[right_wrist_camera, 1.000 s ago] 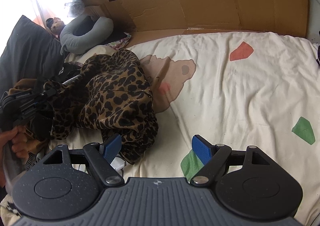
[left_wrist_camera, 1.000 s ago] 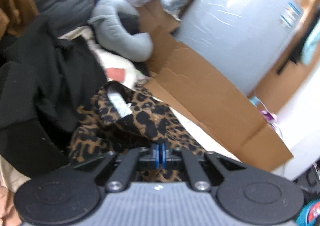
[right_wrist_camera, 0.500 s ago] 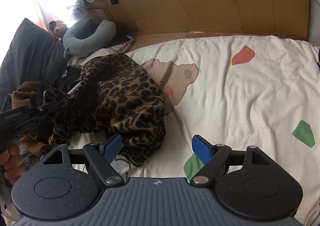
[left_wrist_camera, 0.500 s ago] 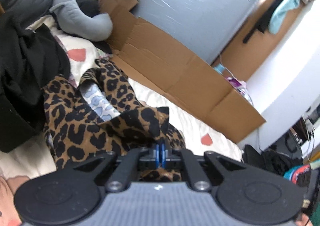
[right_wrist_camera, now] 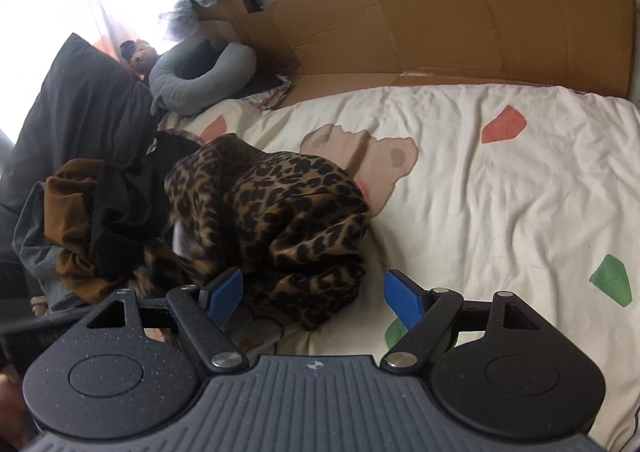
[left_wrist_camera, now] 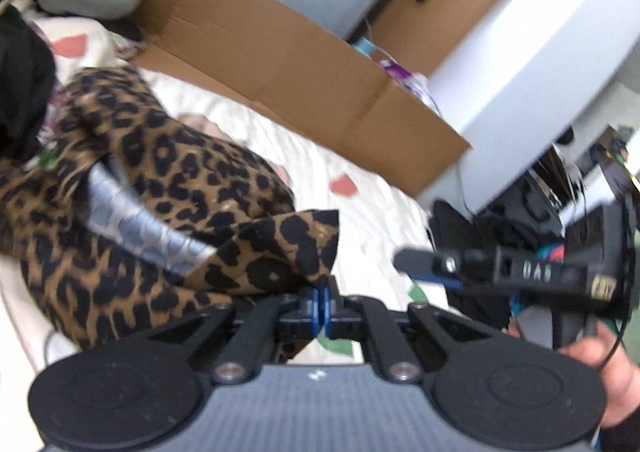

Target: Fold clothes

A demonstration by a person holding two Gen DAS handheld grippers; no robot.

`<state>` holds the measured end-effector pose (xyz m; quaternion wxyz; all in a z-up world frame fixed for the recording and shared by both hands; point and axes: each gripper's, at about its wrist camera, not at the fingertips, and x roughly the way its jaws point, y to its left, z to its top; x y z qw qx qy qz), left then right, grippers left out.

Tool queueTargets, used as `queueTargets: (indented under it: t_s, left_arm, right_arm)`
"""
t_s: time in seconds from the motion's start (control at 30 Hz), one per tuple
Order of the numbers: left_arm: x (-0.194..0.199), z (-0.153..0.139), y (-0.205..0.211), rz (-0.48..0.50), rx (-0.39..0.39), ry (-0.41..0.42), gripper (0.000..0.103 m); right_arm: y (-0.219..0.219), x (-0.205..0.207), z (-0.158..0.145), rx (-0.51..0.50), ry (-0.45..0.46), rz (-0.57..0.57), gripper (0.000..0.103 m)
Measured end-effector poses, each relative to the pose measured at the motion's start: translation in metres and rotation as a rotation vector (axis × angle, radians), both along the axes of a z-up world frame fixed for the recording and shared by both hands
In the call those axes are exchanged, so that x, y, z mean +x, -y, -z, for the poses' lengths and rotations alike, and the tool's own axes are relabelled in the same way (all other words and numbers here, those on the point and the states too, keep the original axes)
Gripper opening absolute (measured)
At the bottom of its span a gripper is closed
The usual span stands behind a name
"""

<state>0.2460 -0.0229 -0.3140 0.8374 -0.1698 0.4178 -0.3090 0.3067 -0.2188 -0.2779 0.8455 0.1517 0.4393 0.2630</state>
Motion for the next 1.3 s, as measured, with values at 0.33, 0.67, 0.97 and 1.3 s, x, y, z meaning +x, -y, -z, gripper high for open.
queueTargets:
  t_s: [0.33, 0.67, 0.97, 1.3]
  left_arm:
    - [-0.021, 0.030, 0.014, 0.076, 0.041, -0.102, 0.004]
    - [-0.019, 0.003, -0.028, -0.038, 0.111, -0.073, 0.050]
    - [0.022, 0.012, -0.087, -0.351, 0.142, -0.093, 0.053]
    - [0.061, 0.044, -0.131, -0.524, -0.005, -0.111, 0.065]
  right_arm:
    - [-0.028, -0.011, -0.003, 0.004, -0.016, -0.136, 0.081]
    - [-0.029, -0.016, 0.009, -0.015, -0.045, -0.156, 0.081]
    - [-0.026, -0.015, 0.011, -0.021, -0.046, -0.156, 0.081]
    - [-0.027, -0.014, 0.017, -0.025, -0.067, -0.149, 0.081]
